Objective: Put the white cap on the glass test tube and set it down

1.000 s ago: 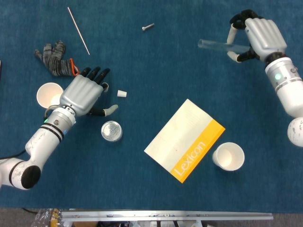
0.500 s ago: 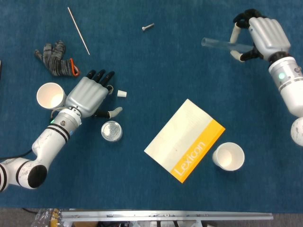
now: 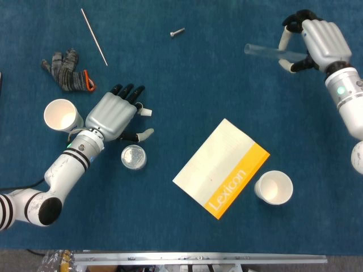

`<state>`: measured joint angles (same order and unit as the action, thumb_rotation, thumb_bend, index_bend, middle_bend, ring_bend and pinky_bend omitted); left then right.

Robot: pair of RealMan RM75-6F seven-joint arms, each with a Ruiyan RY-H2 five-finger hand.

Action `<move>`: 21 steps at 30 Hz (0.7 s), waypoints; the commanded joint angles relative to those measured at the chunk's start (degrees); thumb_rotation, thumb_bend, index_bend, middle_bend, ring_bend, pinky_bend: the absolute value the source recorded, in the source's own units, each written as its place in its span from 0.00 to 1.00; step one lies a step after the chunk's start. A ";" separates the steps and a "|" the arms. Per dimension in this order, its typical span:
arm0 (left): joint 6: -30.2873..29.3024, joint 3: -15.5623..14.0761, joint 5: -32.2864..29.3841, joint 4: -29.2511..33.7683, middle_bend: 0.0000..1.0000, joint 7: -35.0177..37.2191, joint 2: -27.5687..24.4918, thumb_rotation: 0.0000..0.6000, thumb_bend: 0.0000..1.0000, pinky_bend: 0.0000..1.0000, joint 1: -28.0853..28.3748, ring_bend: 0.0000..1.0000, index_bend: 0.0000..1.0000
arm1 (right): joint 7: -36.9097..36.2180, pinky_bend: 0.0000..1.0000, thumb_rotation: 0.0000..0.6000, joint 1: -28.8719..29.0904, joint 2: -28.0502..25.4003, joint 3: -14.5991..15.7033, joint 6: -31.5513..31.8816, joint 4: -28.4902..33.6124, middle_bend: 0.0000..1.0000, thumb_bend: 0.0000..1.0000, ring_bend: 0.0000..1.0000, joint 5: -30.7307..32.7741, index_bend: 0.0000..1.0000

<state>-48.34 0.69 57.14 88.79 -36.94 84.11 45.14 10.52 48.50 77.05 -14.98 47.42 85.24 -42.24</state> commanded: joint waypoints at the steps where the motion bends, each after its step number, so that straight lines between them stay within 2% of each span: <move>1: -0.28 -0.23 0.08 -0.39 0.00 -0.56 0.19 0.00 0.22 0.00 0.26 0.00 0.29 | -0.05 0.23 1.00 -0.08 -0.08 0.05 0.01 -0.04 0.28 0.25 0.12 -0.08 0.65; 21: -0.96 -1.08 -1.13 -0.86 0.00 -0.79 0.87 0.00 0.22 0.00 1.10 0.00 0.29 | -0.12 0.23 1.00 -0.31 -0.23 0.17 0.21 -0.12 0.28 0.25 0.12 -0.06 0.65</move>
<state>-49.28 -0.39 56.00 87.92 -37.72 84.96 46.24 10.40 48.19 76.82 -14.81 47.62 85.12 -42.30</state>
